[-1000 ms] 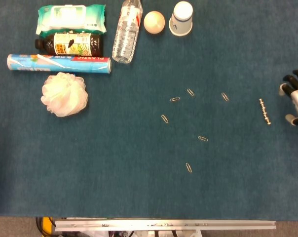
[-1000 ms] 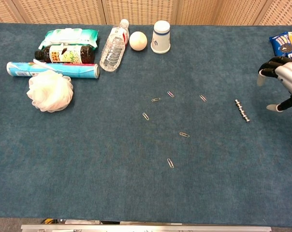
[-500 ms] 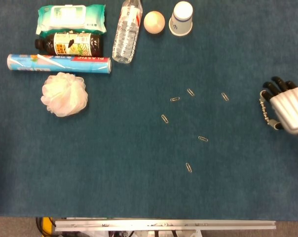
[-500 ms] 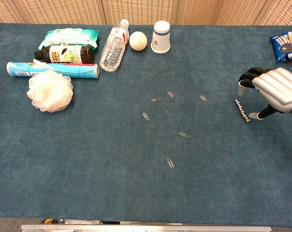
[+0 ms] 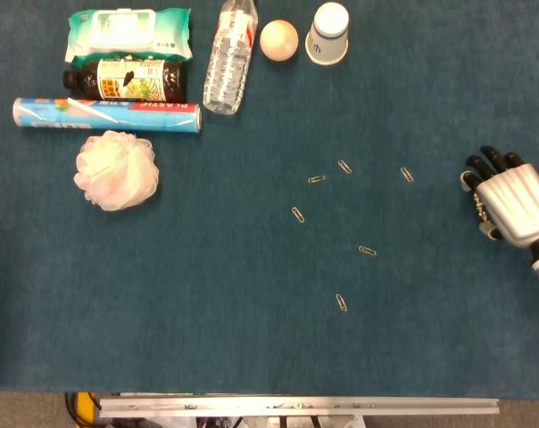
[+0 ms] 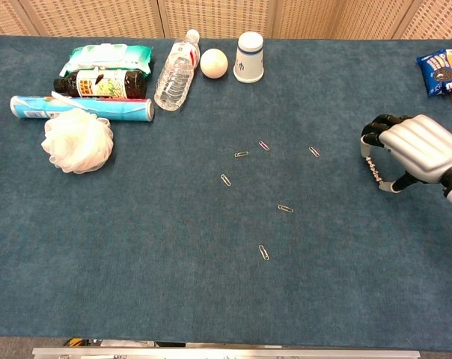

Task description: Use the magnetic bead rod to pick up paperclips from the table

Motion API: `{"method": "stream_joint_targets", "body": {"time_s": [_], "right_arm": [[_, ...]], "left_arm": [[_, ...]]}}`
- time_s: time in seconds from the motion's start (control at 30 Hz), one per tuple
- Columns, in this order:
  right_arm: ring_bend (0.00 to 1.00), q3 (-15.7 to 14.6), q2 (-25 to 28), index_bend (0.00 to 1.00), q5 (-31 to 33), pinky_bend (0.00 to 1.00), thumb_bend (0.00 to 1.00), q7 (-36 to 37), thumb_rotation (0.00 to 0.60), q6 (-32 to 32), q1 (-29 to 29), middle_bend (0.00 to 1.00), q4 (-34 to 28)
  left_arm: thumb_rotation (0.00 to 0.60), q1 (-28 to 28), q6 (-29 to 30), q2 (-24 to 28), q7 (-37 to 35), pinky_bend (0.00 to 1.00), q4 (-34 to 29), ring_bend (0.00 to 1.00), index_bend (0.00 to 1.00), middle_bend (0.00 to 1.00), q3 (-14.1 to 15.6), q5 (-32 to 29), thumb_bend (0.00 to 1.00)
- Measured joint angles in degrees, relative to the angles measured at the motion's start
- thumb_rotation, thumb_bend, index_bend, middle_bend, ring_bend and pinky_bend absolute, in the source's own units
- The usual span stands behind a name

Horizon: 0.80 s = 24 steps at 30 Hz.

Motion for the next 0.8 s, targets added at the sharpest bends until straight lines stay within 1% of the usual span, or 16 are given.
{"method": "stream_joint_targets", "body": {"time_s": [0.33, 0.8], "right_arm": [[0.17, -0.05, -1.46, 0.44, 0.67, 0.34, 0.05, -0.53, 0.6, -0.77, 0.49, 0.28, 1.52], [0.17, 0.36, -1.84, 0.44, 2.88, 0.33, 0.05, -1.3, 0.6, -1.94, 0.62, 0.28, 3.02]], "left_arm": [[0.6, 0.08, 0.13, 0.05, -0.16, 0.53, -0.05, 0.36, 0.42, 0.43, 0.03, 0.17, 0.14], [0.6, 0.3, 0.45, 0.18, -0.48, 0.53, -0.03, 0.36, 0.42, 0.43, 0.02, 0.3, 0.14]]}}
